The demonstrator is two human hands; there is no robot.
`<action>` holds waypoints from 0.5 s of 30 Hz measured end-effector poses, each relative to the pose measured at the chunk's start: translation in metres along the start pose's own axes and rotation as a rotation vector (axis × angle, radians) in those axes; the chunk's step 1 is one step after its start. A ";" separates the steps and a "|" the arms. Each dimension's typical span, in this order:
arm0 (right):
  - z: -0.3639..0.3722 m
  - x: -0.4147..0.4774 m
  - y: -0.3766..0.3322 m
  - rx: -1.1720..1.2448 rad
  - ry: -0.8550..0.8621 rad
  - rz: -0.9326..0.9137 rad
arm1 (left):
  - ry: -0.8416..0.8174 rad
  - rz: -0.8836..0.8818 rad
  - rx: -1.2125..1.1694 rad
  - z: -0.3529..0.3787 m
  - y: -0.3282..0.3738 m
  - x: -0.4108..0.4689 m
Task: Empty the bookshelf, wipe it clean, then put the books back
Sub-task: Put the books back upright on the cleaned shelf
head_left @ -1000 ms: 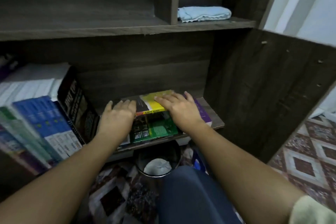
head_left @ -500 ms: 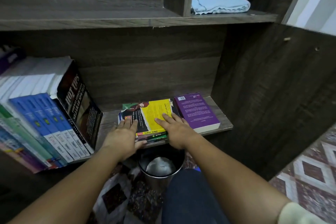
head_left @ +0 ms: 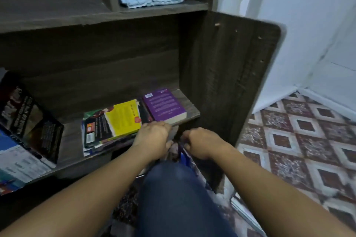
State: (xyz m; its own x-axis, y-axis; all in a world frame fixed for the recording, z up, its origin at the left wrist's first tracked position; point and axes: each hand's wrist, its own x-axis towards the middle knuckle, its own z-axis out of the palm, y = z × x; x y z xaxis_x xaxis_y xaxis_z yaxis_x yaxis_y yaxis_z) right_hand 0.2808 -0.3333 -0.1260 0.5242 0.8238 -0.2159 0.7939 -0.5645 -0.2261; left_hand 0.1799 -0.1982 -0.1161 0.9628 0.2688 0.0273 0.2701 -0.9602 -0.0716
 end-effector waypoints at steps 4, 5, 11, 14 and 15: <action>0.015 -0.045 0.061 -0.012 -0.186 0.174 | -0.097 0.230 -0.018 0.003 0.079 0.013; 0.020 -0.054 0.074 -0.018 -0.226 0.201 | -0.117 0.280 -0.016 0.006 0.094 0.015; 0.060 -0.101 0.167 0.054 -0.261 0.411 | -0.252 0.492 0.037 0.036 0.179 0.044; 0.087 -0.115 0.209 0.105 -0.298 0.492 | -0.316 0.573 0.054 0.059 0.212 0.064; 0.091 -0.117 0.211 0.101 -0.297 0.503 | -0.309 0.578 0.058 0.059 0.212 0.066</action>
State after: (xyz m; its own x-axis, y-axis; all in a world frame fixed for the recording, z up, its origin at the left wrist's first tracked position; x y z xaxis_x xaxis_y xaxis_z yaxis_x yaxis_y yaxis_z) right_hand 0.3592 -0.5534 -0.2355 0.7082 0.4120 -0.5733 0.4293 -0.8960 -0.1137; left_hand 0.3006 -0.3792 -0.1888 0.9083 -0.2715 -0.3182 -0.2998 -0.9531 -0.0424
